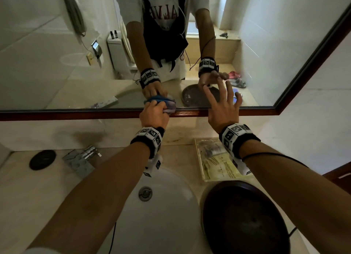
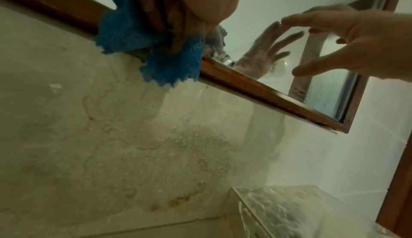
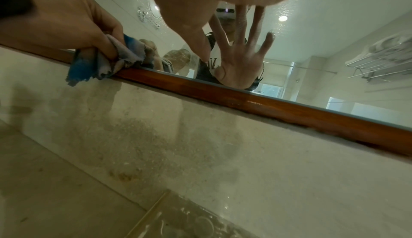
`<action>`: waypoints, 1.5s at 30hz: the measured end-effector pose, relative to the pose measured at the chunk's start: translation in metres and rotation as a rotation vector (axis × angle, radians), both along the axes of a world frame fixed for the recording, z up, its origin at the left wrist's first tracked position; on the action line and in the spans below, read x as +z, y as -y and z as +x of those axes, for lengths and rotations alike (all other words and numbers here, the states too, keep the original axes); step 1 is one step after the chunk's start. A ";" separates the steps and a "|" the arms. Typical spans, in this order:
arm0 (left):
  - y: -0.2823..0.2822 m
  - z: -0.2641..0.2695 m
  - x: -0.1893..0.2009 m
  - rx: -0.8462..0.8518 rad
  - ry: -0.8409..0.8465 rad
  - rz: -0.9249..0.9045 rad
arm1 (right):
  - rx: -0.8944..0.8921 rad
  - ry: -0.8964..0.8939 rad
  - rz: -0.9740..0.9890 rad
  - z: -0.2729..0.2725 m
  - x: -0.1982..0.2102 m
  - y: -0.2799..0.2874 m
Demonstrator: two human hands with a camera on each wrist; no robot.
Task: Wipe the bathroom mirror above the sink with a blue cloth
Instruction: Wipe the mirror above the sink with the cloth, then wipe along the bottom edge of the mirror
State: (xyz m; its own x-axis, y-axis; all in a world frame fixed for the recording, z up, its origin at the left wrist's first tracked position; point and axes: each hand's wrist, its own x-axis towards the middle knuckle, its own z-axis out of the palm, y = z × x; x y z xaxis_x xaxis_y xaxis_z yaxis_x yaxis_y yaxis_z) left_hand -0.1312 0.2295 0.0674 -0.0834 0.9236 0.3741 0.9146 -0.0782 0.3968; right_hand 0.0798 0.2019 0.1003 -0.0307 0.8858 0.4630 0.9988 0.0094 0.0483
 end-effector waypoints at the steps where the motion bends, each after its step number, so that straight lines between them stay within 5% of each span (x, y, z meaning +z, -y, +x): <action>1: 0.000 0.006 0.000 -0.004 -0.008 -0.003 | -0.004 0.002 0.002 0.003 -0.002 0.002; 16: 0.012 0.100 -0.001 -0.278 0.159 0.051 | -0.142 -0.148 -0.149 0.056 -0.016 0.037; 20: 0.023 0.108 0.002 -0.375 0.267 0.147 | -0.140 -0.458 -0.164 0.067 -0.020 0.046; 25: 0.046 0.109 0.010 -0.442 0.320 0.100 | -0.308 -1.310 -0.252 0.065 -0.023 0.057; 27: 0.054 0.107 0.008 -0.485 0.321 0.073 | -0.309 -1.524 -0.293 0.062 -0.021 0.062; 45: 0.142 0.073 -0.016 -0.815 0.233 -0.001 | 0.061 -1.912 -0.674 0.043 -0.039 0.141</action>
State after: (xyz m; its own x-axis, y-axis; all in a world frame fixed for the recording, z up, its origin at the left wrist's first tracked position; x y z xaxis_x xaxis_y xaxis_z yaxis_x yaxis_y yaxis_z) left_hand -0.0586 0.0873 0.0514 0.5338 0.7287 0.4291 0.4669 -0.6770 0.5689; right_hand 0.1223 0.0610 0.0615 -0.0304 0.9136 -0.4055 -0.2469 -0.4000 -0.8827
